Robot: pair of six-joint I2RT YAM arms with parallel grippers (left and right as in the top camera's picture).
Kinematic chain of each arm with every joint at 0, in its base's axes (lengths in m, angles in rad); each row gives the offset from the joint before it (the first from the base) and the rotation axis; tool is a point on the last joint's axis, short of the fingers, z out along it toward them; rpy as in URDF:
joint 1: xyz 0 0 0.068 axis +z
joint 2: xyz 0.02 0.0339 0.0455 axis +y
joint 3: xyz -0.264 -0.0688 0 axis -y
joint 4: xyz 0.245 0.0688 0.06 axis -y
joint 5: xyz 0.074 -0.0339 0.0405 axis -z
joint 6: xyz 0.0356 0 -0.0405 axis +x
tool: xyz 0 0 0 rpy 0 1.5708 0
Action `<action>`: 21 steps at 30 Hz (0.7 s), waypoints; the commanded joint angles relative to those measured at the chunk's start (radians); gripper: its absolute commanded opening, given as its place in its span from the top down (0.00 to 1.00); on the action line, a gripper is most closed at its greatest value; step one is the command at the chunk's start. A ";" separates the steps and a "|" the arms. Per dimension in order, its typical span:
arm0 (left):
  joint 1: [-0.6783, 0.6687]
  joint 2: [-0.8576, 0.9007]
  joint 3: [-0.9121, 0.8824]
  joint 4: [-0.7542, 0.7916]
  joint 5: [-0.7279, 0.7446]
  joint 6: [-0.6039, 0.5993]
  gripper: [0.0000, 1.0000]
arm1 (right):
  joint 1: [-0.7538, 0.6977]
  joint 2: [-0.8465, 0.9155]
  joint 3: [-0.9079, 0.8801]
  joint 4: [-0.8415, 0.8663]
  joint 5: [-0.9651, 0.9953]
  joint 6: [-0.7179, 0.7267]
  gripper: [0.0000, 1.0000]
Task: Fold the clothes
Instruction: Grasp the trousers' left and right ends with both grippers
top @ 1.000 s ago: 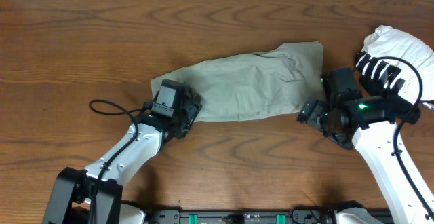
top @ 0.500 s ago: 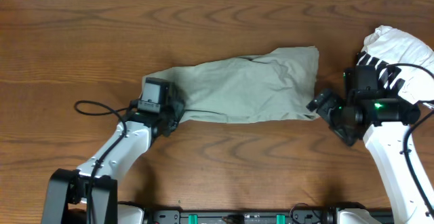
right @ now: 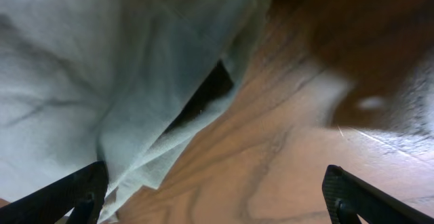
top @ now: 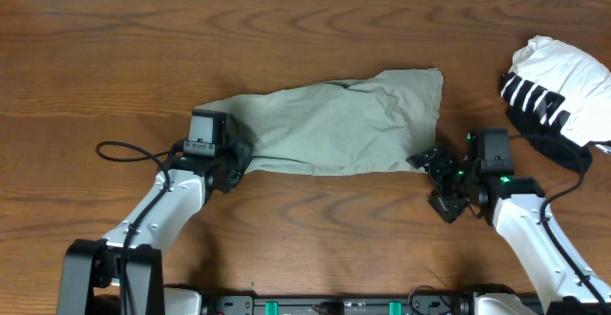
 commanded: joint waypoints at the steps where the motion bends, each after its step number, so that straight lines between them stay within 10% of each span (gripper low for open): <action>1: 0.008 -0.001 0.015 -0.017 -0.005 0.036 0.81 | 0.008 -0.011 -0.023 0.063 -0.026 0.087 0.01; 21: 0.008 -0.001 0.015 -0.021 -0.004 0.063 0.82 | 0.008 0.045 -0.151 0.421 0.061 0.302 0.01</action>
